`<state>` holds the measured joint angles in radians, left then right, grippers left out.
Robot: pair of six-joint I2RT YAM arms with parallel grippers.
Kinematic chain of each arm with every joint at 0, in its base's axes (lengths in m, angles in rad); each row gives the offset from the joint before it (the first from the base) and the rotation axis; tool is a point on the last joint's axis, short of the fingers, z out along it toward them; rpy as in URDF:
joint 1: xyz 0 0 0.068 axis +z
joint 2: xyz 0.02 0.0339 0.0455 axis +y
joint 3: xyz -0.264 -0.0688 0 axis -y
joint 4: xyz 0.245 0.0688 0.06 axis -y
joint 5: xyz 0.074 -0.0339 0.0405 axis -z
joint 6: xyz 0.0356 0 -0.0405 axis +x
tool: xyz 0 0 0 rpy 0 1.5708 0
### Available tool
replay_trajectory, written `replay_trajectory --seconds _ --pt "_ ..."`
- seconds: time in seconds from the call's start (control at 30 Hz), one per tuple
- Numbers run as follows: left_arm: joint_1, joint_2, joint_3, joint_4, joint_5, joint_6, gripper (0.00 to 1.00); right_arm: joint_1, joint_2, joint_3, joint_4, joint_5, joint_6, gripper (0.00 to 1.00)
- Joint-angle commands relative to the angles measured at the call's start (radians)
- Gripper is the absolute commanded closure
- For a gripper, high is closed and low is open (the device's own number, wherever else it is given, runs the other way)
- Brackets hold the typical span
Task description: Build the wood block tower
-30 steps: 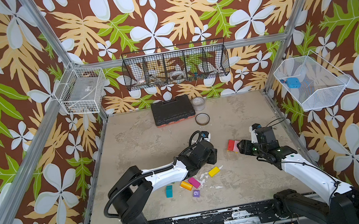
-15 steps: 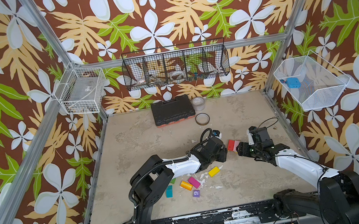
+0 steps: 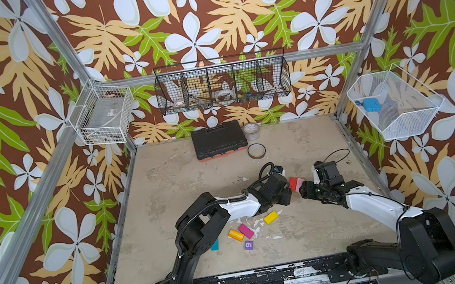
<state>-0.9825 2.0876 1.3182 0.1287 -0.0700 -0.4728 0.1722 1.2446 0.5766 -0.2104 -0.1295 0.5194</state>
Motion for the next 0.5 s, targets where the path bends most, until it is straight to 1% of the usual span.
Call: replay_trajectory --seconds 0.0,0.47 --pt "0.000 0.016 0.023 -0.015 0.003 0.007 0.41 0.001 0.007 0.011 0.009 0.016 -0.003 0.34" --pt "0.000 0.048 0.063 -0.033 -0.008 0.010 0.41 0.001 0.038 0.017 0.010 0.022 -0.001 0.35"
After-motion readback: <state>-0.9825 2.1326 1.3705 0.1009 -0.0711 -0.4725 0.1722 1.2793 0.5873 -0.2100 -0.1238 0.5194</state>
